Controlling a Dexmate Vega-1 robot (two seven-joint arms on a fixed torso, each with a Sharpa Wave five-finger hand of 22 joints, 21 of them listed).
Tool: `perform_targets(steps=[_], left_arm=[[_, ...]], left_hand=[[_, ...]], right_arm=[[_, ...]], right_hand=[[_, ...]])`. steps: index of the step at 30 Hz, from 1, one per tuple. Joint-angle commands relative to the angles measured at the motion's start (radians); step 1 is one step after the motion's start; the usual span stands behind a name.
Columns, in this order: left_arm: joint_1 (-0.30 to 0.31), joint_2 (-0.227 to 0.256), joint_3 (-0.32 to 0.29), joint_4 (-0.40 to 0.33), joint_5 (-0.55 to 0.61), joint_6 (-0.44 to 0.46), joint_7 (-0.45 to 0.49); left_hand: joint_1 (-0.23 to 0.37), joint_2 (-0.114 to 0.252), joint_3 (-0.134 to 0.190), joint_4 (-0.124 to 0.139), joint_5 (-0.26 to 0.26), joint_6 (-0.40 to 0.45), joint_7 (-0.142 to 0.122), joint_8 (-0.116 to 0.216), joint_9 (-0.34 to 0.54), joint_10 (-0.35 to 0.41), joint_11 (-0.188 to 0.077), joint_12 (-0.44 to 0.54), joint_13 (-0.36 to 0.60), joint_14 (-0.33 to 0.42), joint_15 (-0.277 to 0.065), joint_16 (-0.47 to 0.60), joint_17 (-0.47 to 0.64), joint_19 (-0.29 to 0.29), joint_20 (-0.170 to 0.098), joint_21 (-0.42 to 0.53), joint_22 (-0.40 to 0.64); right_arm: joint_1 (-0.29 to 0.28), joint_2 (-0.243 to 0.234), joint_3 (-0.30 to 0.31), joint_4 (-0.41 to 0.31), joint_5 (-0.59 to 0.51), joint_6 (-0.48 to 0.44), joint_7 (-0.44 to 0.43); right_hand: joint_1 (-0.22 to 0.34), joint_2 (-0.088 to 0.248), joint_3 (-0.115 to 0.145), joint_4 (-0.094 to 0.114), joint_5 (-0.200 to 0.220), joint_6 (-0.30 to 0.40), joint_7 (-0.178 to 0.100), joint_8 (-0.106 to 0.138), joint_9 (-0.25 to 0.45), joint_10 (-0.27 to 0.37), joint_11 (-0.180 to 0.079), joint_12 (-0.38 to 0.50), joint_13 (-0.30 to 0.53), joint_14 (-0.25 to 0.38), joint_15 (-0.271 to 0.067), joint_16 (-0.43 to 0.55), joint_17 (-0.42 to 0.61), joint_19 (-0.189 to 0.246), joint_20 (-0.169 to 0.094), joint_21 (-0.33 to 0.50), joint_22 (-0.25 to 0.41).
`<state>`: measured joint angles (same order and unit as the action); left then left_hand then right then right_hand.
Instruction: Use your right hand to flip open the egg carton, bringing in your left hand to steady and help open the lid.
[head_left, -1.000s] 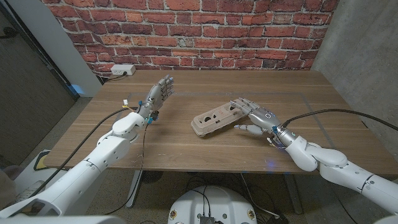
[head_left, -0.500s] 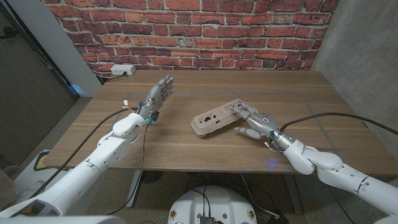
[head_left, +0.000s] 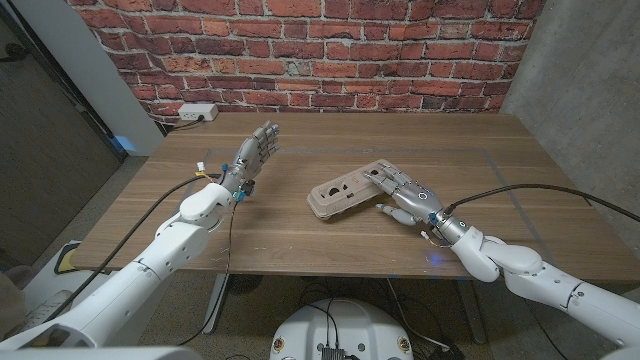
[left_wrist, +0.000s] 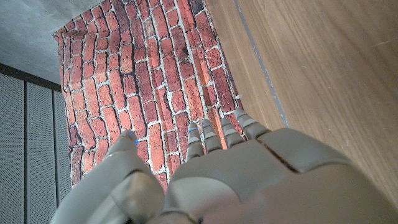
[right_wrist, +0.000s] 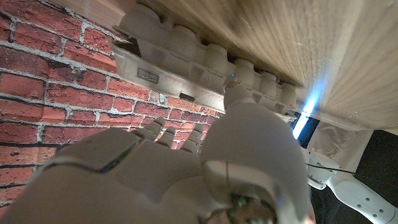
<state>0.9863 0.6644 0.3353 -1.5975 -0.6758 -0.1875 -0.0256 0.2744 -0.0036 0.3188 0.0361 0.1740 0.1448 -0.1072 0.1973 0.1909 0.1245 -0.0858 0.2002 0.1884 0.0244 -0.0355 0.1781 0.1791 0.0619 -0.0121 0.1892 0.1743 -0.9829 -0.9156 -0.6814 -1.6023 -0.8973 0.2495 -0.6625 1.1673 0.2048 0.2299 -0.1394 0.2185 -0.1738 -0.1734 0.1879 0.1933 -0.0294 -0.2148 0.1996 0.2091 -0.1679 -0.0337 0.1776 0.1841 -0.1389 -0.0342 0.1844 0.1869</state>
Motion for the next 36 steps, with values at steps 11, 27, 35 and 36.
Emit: perform_targets(steps=[11, 27, 35, 36], left_arm=[[0.016, 0.005, -0.007, -0.016, -0.004, 0.001, 0.010], [0.022, -0.004, -0.006, -0.016, -0.006, -0.003, 0.018], [0.025, -0.005, -0.007, -0.017, -0.006, -0.005, 0.020], [0.025, -0.006, -0.007, -0.017, -0.007, -0.006, 0.020]], left_hand=[[-0.019, 0.001, -0.010, 0.004, 0.006, 0.009, 0.003, 0.003, 0.003, -0.001, 0.002, 0.004, 0.003, -0.007, -0.029, 0.006, 0.004, -0.005, -0.002, 0.005, 0.003], [-0.027, 0.002, -0.014, 0.009, 0.007, 0.007, 0.002, 0.002, 0.002, -0.011, -0.001, 0.001, 0.003, -0.007, -0.029, 0.007, 0.004, -0.007, -0.003, 0.005, 0.003], [-0.030, 0.003, -0.015, 0.011, 0.007, 0.008, 0.004, 0.002, 0.002, -0.011, -0.002, 0.001, 0.003, -0.008, -0.029, 0.007, 0.003, -0.007, -0.002, 0.005, 0.003], [-0.030, 0.003, -0.015, 0.011, 0.007, 0.007, 0.004, 0.002, 0.002, -0.011, -0.002, 0.001, 0.003, -0.008, -0.028, 0.007, 0.003, -0.007, -0.002, 0.005, 0.003]], right_arm=[[0.059, 0.019, -0.068, 0.049, -0.029, 0.007, -0.003], [0.064, 0.021, -0.075, 0.059, -0.001, 0.023, -0.013], [0.068, 0.031, -0.080, 0.070, 0.003, 0.030, -0.021], [0.069, 0.032, -0.081, 0.071, 0.001, 0.030, -0.022]], right_hand=[[0.021, -0.006, 0.033, 0.010, 0.009, -0.118, -0.003, 0.000, 0.005, -0.056, -0.001, -0.009, -0.002, -0.090, -0.126, 0.004, 0.004, -0.027, -0.096, 0.006, 0.002], [0.022, -0.004, 0.083, 0.052, 0.007, -0.047, -0.013, 0.035, 0.003, 0.076, -0.004, 0.050, 0.009, -0.041, -0.147, 0.029, 0.004, -0.006, -0.100, 0.024, 0.001], [0.019, -0.007, 0.092, 0.062, 0.005, -0.025, -0.015, 0.042, 0.003, 0.126, -0.005, 0.069, 0.015, -0.022, -0.154, 0.034, 0.003, 0.007, -0.101, 0.030, 0.001], [0.018, -0.007, 0.095, 0.065, 0.005, -0.020, -0.016, 0.043, 0.002, 0.139, -0.005, 0.073, 0.016, -0.014, -0.155, 0.036, 0.003, 0.011, -0.100, 0.031, 0.001]])
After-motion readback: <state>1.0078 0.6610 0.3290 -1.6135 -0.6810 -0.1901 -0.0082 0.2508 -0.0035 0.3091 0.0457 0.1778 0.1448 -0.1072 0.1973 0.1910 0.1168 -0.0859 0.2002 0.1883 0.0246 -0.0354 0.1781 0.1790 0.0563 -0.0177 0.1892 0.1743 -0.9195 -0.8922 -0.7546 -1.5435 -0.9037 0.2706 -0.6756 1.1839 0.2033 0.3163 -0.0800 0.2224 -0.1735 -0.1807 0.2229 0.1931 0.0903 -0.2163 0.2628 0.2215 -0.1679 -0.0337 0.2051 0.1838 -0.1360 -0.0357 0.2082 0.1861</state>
